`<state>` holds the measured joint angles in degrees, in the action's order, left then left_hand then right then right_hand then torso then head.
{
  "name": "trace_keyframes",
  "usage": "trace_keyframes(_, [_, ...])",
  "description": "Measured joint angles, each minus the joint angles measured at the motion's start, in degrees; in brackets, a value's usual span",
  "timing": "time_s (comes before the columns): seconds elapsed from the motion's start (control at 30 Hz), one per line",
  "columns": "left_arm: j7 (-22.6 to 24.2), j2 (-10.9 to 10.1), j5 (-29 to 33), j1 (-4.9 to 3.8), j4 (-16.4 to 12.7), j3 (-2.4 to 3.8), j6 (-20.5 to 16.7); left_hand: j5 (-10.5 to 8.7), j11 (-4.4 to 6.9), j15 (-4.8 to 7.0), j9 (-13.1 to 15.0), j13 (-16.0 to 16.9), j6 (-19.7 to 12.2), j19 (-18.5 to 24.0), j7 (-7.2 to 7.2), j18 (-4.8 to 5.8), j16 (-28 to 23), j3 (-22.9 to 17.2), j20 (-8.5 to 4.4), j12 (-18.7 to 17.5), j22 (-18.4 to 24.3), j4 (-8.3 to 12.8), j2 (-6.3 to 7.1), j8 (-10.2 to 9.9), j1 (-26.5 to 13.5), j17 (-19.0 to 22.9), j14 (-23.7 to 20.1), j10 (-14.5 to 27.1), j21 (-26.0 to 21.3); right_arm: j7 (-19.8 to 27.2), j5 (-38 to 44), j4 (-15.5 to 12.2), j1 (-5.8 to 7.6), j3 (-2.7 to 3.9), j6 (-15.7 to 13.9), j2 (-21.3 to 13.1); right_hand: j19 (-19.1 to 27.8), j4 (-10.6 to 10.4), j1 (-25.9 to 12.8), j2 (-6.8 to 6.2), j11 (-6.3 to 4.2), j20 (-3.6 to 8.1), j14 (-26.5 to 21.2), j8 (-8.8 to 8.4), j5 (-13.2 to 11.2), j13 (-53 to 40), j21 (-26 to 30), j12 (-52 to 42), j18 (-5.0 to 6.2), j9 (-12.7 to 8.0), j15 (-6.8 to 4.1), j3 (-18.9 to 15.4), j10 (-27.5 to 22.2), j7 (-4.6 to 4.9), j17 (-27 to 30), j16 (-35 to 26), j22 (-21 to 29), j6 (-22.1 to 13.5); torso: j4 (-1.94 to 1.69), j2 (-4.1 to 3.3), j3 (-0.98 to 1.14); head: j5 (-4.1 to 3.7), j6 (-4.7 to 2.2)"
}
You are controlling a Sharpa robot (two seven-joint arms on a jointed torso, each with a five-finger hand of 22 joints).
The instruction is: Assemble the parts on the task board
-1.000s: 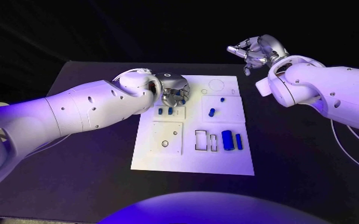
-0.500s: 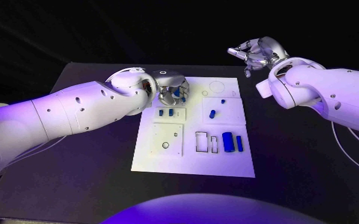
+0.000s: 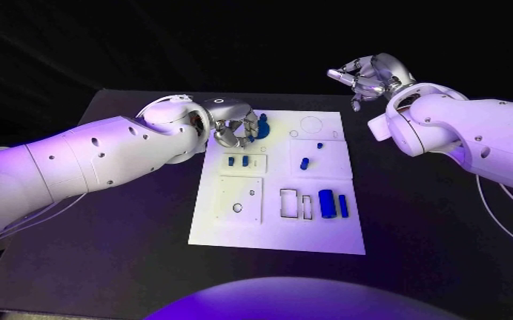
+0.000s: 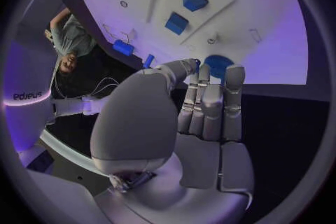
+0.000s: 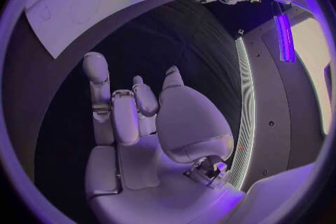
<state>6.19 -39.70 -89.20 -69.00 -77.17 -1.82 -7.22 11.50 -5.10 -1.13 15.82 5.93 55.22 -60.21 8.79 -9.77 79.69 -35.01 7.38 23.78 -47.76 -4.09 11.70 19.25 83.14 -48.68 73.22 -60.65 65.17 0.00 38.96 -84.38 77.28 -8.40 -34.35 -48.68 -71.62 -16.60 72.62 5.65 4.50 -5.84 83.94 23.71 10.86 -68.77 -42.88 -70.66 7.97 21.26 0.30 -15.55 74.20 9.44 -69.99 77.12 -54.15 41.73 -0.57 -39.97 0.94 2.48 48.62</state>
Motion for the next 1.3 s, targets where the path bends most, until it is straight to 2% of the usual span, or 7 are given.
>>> trace_keyframes(0.5, [-0.9,-1.7,-0.8,0.08,0.5,-0.01,2.0,0.00,0.19,0.00,0.2,0.1,0.6,0.0,-0.19,0.00,0.0,0.1,0.00,-0.5,0.2,0.1,0.30,-0.1,-0.3,0.3,0.0,-0.6,0.0,0.0,0.0,0.0,0.00,0.00,0.0,-0.1,0.0,0.0,0.0,0.00,0.00,0.00,0.0,0.00,0.0,0.0,0.0,0.0,0.00,0.0,0.00,0.0,0.0,0.00,0.0,0.0,0.0,0.0,0.14,-0.07,0.03,0.21,0.18])
trace_keyframes(0.93, [-1.3,-1.7,-0.9,0.14,0.7,-0.02,2.9,0.00,0.19,0.00,0.2,0.2,0.6,0.0,-0.19,0.00,0.0,0.1,0.00,-0.5,0.3,0.1,0.31,-0.1,-0.3,0.3,0.0,-1.0,0.0,0.0,0.0,0.0,0.00,0.00,0.0,-0.2,0.0,0.0,0.0,0.00,0.00,0.00,0.0,0.00,0.0,0.0,0.0,0.0,0.00,0.0,0.00,0.0,0.0,0.00,0.0,0.0,0.0,0.0,0.16,-0.03,0.08,0.29,0.26])
trace_keyframes(1.3, [-1.5,-1.5,-1.0,0.18,0.8,-0.02,3.5,0.00,0.18,0.00,0.2,0.1,0.6,0.0,-0.19,0.00,0.0,0.1,0.00,-0.7,0.5,0.1,0.31,-0.1,-0.3,0.6,0.0,-1.0,0.0,0.0,0.0,0.0,0.00,0.00,0.0,-0.2,0.0,0.0,0.0,0.02,0.00,0.00,0.0,0.00,0.0,0.0,0.0,0.0,0.00,0.0,0.00,0.0,0.0,0.00,0.0,0.0,0.0,0.0,0.15,-0.05,0.08,0.27,0.07])
